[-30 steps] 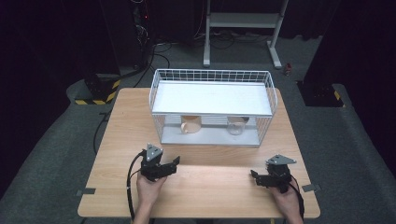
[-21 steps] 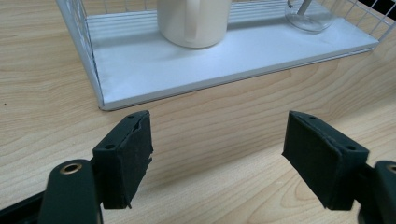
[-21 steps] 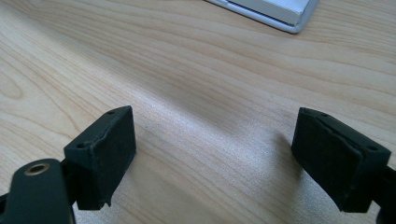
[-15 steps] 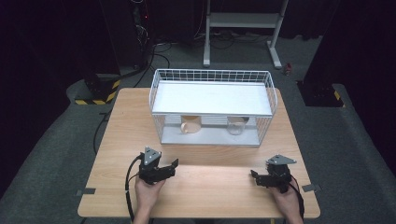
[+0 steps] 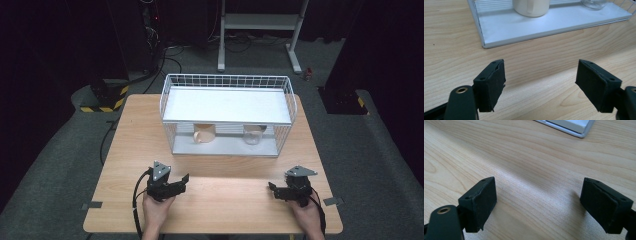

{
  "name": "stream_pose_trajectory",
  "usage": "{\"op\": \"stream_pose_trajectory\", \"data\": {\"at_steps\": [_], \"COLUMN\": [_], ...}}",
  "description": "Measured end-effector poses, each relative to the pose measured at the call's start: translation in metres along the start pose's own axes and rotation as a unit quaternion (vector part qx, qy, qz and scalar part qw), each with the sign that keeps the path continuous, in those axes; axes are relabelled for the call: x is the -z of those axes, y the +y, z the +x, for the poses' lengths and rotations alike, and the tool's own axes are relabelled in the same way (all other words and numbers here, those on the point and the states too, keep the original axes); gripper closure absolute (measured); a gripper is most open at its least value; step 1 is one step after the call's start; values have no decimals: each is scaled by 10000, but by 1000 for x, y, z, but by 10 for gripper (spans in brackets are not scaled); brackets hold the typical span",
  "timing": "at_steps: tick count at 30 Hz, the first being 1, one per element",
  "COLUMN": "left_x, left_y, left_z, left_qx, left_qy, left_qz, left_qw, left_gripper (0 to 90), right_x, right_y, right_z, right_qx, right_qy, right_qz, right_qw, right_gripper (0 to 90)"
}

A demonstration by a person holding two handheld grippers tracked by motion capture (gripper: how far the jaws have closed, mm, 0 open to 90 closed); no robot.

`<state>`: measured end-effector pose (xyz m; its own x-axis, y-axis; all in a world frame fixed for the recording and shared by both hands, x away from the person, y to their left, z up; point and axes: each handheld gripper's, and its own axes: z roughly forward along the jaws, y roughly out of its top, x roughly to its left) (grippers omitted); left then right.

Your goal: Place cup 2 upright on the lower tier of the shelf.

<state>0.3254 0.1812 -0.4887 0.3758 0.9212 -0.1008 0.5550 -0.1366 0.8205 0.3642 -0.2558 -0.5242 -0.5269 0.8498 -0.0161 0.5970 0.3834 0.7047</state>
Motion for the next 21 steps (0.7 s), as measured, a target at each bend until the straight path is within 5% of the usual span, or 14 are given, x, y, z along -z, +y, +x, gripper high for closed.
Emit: {"op": "stream_pose_trajectory", "data": {"at_steps": [21], "left_x": [-12], "left_y": [-14], "left_z": [-2], "left_qx": [-104], "left_qy": [172], "left_qz": [223], "left_qw": [9995], "left_gripper": [235], "right_x": [0], "right_y": [0], "right_z": [0], "right_qx": [0], "right_qy": [1], "right_qz": [0], "right_qw": [10000], "right_gripper": [135]}}
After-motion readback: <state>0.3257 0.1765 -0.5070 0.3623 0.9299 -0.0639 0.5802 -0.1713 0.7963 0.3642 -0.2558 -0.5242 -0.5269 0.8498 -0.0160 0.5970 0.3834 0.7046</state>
